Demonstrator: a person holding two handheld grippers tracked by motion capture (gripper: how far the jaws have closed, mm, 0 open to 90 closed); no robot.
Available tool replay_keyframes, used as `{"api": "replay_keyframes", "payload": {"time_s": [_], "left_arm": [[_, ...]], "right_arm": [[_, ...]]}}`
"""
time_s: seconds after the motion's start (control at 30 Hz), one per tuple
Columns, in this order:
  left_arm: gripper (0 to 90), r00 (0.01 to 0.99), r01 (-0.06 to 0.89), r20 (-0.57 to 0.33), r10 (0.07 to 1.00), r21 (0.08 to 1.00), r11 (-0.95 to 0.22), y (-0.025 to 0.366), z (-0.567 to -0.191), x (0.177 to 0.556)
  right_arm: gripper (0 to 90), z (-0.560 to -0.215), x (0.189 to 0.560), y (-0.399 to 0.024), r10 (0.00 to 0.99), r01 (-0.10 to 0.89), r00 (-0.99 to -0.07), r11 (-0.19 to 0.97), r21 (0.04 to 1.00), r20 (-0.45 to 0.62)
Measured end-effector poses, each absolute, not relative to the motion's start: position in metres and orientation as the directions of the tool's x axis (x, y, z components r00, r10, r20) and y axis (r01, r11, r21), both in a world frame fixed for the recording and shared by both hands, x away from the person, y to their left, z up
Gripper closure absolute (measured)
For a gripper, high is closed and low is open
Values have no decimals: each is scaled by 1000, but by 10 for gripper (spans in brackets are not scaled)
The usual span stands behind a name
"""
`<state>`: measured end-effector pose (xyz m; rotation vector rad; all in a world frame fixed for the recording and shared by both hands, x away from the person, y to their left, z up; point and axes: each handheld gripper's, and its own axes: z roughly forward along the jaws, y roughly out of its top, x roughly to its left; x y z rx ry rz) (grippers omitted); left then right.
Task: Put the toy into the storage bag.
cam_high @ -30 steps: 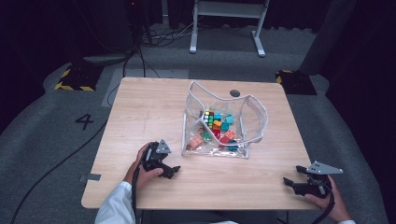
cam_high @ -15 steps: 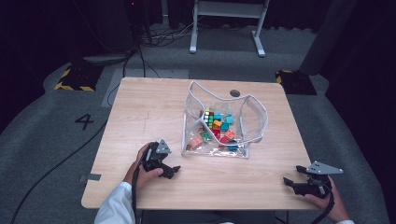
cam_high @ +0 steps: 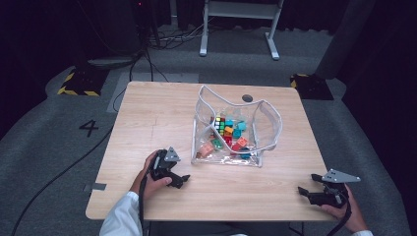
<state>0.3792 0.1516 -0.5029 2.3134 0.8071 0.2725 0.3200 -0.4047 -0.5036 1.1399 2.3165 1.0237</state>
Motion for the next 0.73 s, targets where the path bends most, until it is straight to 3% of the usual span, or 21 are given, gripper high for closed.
{"api": "replay_keyframes", "payload": {"time_s": [0.73], "left_arm": [[3,785,488,-35,618,650,-582,150,-504,381]], "right_arm": [[167,-503,323,-406,779,521,-627,422,742,-2]]}}
